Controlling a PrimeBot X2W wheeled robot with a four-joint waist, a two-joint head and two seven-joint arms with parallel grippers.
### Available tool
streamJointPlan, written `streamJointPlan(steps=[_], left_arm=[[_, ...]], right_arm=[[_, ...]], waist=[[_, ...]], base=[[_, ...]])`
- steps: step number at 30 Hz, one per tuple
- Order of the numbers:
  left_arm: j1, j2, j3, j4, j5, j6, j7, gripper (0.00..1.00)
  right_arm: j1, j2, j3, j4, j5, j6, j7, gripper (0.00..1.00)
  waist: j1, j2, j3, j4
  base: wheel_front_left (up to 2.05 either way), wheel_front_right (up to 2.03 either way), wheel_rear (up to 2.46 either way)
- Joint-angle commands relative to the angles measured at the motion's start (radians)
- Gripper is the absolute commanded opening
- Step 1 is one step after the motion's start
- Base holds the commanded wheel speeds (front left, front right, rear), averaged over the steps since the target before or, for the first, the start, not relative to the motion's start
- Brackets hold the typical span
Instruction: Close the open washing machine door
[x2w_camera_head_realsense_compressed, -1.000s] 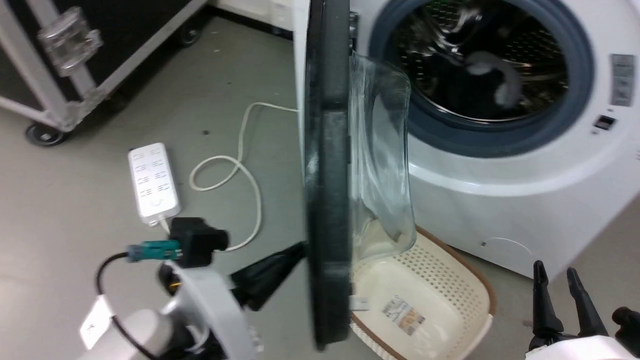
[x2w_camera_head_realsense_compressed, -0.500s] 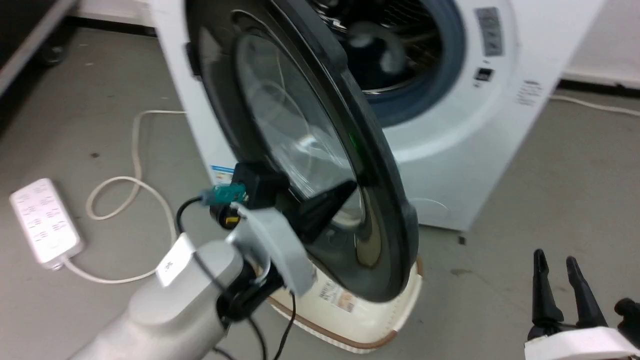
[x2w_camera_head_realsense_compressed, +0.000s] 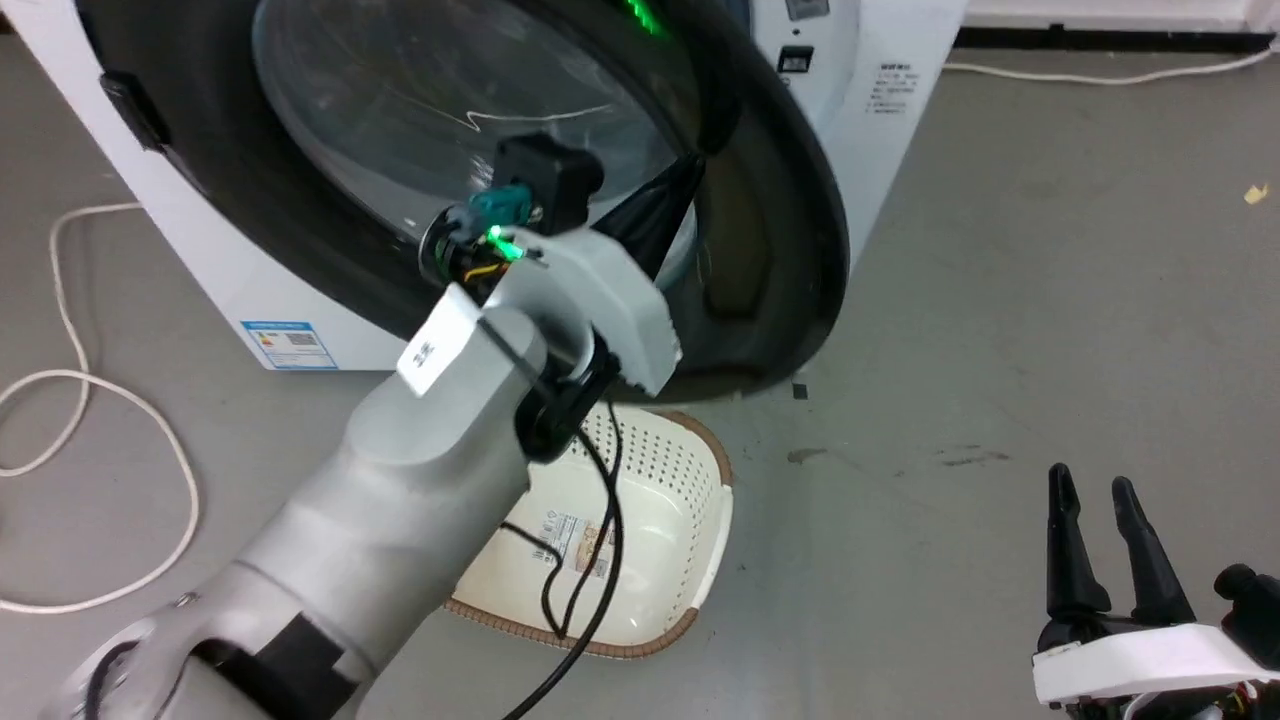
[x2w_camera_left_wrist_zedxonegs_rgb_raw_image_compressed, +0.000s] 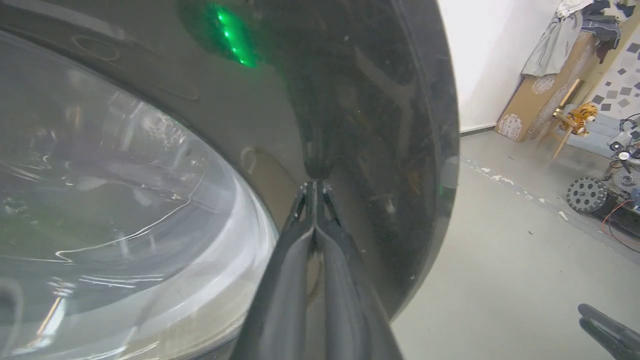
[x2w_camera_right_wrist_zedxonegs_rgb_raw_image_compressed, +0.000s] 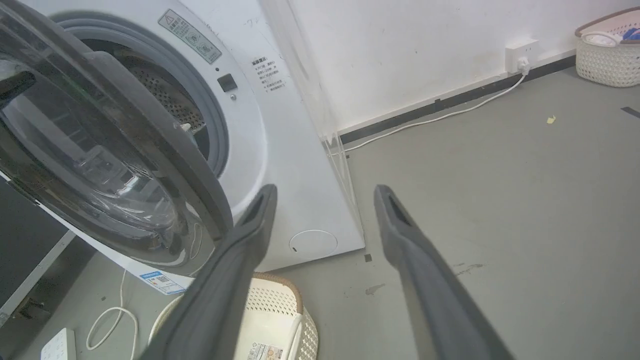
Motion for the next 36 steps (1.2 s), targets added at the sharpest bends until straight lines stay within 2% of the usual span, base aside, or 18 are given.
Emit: streamJointPlan(steps=[1,5,9,13,14,15,16,19,22,25,28,30,35,36], left_arm=[[-0.024,-0.015,0.007,0.042,-0.003,-0.003,-0.013,0.00],[-0.027,-0.028,0.044,0.078,-0.022,-0.005,-0.035,0.00],[0.010,-0.001,0.148,0.050,-0.020,0.025,-0.055,0.00],[0.127,0.069,0.350,-0.113,0.096,0.103,-0.056,0.00],[0.170,0.087,0.400,-0.165,0.143,0.122,-0.056,0.00],[0.274,0.112,0.493,-0.263,0.226,0.158,-0.056,0.00],[0.274,0.112,0.493,-0.263,0.226,0.158,-0.056,0.00],[0.427,0.139,0.591,-0.366,0.330,0.190,-0.056,0.00],[0.561,0.150,0.649,-0.415,0.387,0.201,-0.056,0.00],[0.665,0.148,0.664,-0.427,0.412,0.181,-0.056,0.00],[0.739,0.148,0.630,-0.396,0.408,0.123,-0.056,0.00],[0.766,0.143,0.624,-0.369,0.390,0.101,-0.056,0.00],[0.805,0.131,0.625,-0.313,0.354,0.082,-0.055,0.00],[0.810,0.127,0.627,-0.308,0.350,0.084,-0.055,0.14]], right_arm=[[-0.015,0.000,0.000,0.001,0.005,0.001,-0.004,1.00],[-0.010,0.000,-0.001,0.004,0.005,0.001,-0.004,1.00],[0.011,0.000,-0.005,0.003,-0.004,0.001,-0.004,1.00],[0.038,0.000,-0.009,0.001,-0.012,0.001,-0.004,1.00],[0.045,0.000,-0.007,0.002,-0.012,0.001,-0.004,1.00],[0.059,0.000,-0.003,0.004,-0.012,0.001,-0.004,1.00],[0.059,0.000,-0.003,0.004,-0.012,0.001,-0.004,1.00],[0.074,0.000,0.004,0.004,-0.012,0.001,-0.004,1.00],[0.082,0.000,0.011,0.005,-0.011,0.001,-0.004,1.00],[0.086,0.000,0.015,0.005,-0.008,0.001,-0.004,1.00],[0.092,0.000,0.022,0.008,-0.004,0.001,-0.004,1.00],[0.093,0.000,0.026,0.009,-0.002,0.001,-0.004,1.00],[0.102,0.000,0.038,0.013,0.005,0.001,-0.004,1.00],[0.104,0.000,0.039,0.013,0.006,0.001,-0.004,1.00]], waist=[[-0.0002,-0.0001,0.001,0.000],[-0.0002,-0.0001,-0.023,0.022],[-0.0002,-0.0001,-0.077,0.067],[-0.0002,-0.0001,-0.130,0.118],[-0.0002,-0.0001,-0.143,0.128],[-0.0002,-0.0001,-0.167,0.147],[-0.0002,-0.0001,-0.167,0.147],[-0.0002,-0.0001,-0.186,0.168],[-0.0002,-0.0001,-0.198,0.183],[-0.0002,-0.0001,-0.208,0.194],[-0.0002,-0.0001,-0.214,0.202],[-0.0002,-0.0001,-0.216,0.206],[-0.0002,-0.0001,-0.221,0.212],[-0.0002,-0.0001,-0.221,0.212]], base=[[0.00,0.00,0.00],[0.00,0.00,0.00],[0.00,0.00,0.00],[0.00,0.00,0.00],[0.00,0.00,0.00],[0.00,0.00,0.00],[0.00,0.00,0.00],[0.00,0.00,0.00],[0.00,0.00,0.00],[0.00,0.00,0.00],[0.00,0.00,0.00],[0.00,0.00,0.00],[0.00,0.00,0.00],[0.00,0.00,0.00]])
